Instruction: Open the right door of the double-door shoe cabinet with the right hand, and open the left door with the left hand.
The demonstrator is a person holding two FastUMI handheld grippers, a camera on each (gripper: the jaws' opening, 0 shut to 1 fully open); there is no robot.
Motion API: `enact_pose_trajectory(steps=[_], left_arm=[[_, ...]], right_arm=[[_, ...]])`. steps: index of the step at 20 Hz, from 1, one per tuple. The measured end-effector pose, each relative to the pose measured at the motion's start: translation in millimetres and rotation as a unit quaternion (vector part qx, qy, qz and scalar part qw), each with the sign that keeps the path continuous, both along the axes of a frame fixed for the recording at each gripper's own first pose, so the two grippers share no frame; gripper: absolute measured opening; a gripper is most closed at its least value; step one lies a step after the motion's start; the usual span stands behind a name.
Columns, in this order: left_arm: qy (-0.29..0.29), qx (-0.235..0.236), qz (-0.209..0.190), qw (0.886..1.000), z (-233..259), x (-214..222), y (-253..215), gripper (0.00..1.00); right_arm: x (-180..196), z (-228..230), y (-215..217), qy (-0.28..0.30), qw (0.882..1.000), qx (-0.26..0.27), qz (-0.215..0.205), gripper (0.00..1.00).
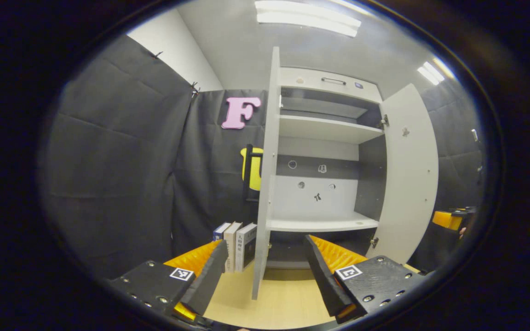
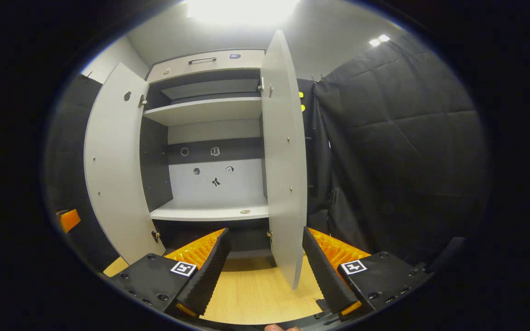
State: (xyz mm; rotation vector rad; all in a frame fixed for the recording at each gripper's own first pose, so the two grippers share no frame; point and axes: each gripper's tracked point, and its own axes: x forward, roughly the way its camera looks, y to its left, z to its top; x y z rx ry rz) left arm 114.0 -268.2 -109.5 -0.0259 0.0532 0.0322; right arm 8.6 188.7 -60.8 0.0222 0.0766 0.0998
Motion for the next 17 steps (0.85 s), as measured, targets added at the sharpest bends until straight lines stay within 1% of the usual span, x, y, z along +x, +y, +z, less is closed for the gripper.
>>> enact_pose_trajectory(steps=[4, 7, 10, 13, 17], left_arm=[[0.010, 0.007, -0.022, 1.000, -11, 12, -23, 0.95], [0.024, 0.019, -0.024, 0.999, -21, 15, -26, 0.95], [0.028, 0.020, -0.018, 0.999, -23, 14, -34, 0.95], [0.040, 0.013, -0.028, 0.999, -26, 10, -44, 0.95], [0.031, 0.033, -0.029, 0.999, -17, 12, -42, 0.95]], right_arm=[[-4, -11, 16, 0.014, 1.000, 0.007, 0.018, 0.98], [-5, -19, 23, 0.020, 0.999, 0.006, 0.024, 0.98], [-2, -29, 25, 0.037, 0.999, 0.005, 0.031, 0.98], [5, -27, 29, 0.033, 0.999, 0.017, 0.032, 0.98], [9, -27, 32, 0.031, 0.998, 0.036, 0.036, 0.97]])
